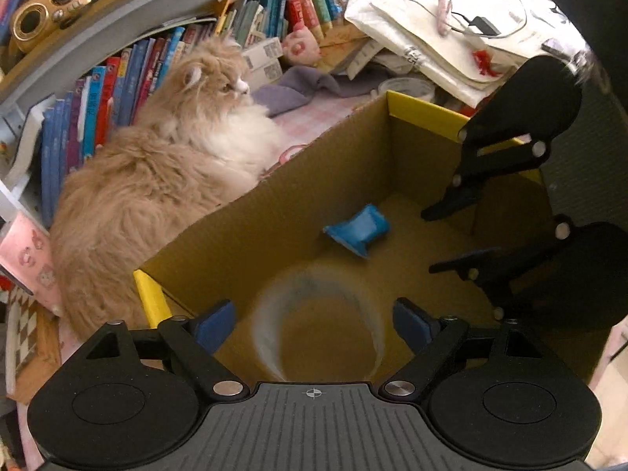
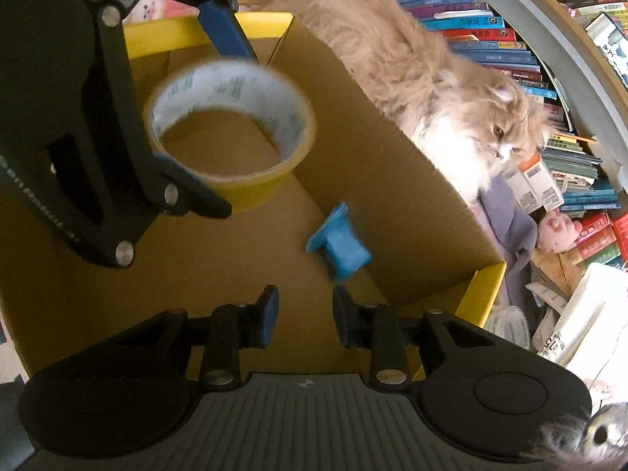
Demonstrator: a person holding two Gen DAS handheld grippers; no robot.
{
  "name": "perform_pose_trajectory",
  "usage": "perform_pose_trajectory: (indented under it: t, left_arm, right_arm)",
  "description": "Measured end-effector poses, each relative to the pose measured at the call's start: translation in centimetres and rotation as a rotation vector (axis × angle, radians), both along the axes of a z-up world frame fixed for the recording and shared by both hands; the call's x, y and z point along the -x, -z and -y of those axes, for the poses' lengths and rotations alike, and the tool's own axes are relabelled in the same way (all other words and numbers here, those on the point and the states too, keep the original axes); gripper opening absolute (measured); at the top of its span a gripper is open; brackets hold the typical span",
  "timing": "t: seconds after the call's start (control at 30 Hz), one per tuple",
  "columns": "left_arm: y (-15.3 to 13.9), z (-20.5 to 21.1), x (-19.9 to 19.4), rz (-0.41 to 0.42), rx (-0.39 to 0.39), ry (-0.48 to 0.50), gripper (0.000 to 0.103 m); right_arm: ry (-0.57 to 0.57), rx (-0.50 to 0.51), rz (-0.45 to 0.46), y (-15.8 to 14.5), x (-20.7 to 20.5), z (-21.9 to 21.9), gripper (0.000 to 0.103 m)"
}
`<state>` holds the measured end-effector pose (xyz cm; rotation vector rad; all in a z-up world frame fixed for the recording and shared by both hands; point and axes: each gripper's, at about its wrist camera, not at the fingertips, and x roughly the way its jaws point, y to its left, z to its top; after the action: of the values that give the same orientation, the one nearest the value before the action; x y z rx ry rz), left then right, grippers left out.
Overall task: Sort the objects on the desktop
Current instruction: 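Lower both held items into the yellow box and open both grippers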
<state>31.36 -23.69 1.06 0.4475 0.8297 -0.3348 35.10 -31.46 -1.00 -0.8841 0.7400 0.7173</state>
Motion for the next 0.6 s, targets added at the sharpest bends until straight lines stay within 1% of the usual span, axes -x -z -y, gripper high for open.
perform_pose_trajectory:
  t: [0.07, 0.3, 0.4, 0.53, 0.6]
  left_arm:
    - [0.1, 0.0, 0.1, 0.012, -0.015, -0.011, 0.096]
    - [-0.1, 0.1, 0.7, 0.056, -0.031, -0.008, 0.096]
    - [0.0, 0.0, 0.8, 0.047, -0.031, -0.014, 0.096]
    - [0.0, 0.1, 1.1, 0.049, -0.032, -0.012, 0.096]
    - [0.0, 0.3, 1.2, 0.040, -0.042, -0.004, 0.096]
  right_arm:
    - [0.006, -0.012, 0.002, -0.2, 0.1, 0.1, 0.034]
    - [0.011, -0.003, -0.004, -0.2, 0.4, 0.2, 0.034]
    - [0.029, -0.003, -0.032, -0.1, 0.3, 0.3, 0.034]
    - [0.102, -0.008, -0.085, -0.1, 0.0, 0.4, 0.034]
    - [0.102, 0.007, -0.093, 0.0, 0.3, 0.4, 0.034]
